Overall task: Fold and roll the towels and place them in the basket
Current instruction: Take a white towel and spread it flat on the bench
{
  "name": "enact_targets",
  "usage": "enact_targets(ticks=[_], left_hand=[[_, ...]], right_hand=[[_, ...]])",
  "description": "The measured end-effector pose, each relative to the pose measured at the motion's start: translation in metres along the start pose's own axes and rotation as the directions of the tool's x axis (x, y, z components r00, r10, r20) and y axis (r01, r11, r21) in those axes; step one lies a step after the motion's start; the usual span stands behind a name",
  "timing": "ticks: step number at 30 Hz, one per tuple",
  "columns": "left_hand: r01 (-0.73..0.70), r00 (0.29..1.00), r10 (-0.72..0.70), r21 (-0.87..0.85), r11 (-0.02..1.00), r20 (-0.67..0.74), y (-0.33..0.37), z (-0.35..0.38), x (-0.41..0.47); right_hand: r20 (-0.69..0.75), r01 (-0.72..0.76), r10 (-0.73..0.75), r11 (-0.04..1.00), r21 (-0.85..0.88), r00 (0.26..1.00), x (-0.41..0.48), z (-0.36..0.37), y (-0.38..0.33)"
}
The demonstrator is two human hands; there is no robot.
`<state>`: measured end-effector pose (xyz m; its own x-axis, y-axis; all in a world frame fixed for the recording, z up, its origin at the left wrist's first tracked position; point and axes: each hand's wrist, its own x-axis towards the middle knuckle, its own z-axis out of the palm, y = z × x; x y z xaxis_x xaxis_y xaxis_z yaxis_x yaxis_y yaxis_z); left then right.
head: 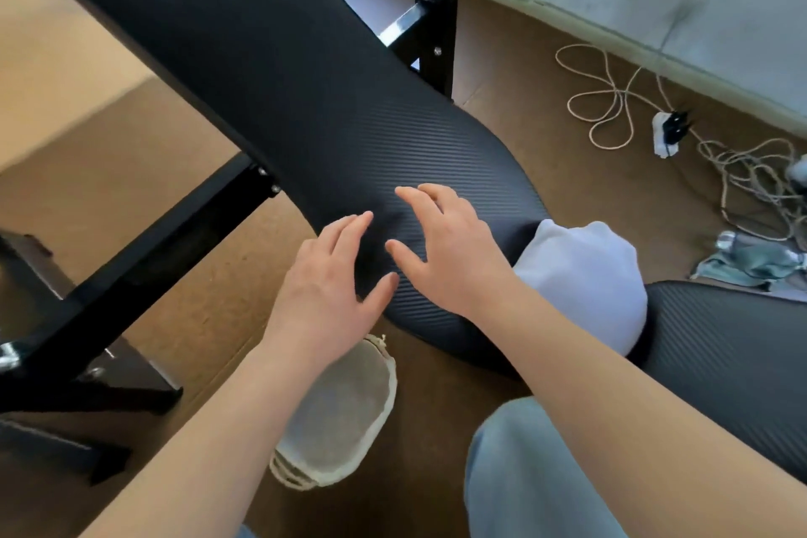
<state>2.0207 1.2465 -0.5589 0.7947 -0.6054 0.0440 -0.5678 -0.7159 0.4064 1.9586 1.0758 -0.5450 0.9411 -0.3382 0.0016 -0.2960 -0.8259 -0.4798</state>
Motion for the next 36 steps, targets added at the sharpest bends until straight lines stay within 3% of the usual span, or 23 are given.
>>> enact_targets(ticks=[6, 27, 36], left_hand=[[-0.053, 0.996, 0.055, 0.030, 0.998, -0.069, -0.004, 0.014, -0.002], [-0.014, 1.000, 0.015, 0.070, 0.997, -0.009, 0.075, -0.010, -0.130], [-0.063, 0.998, 0.063, 0.048, 0.997, 0.012, 0.096, -0.025, -0.167]], right_hand=[[-0.058, 0.036, -0.037, 0.999, -0.015, 0.998, -0.001, 0.015, 0.013], [-0.029, 0.099, -0.102, 0.992, -0.083, 0.994, -0.145, -0.035, 0.010], [-0.056, 0.040, -0.046, 0.993, -0.115, 0.997, -0.185, -0.063, 0.007]])
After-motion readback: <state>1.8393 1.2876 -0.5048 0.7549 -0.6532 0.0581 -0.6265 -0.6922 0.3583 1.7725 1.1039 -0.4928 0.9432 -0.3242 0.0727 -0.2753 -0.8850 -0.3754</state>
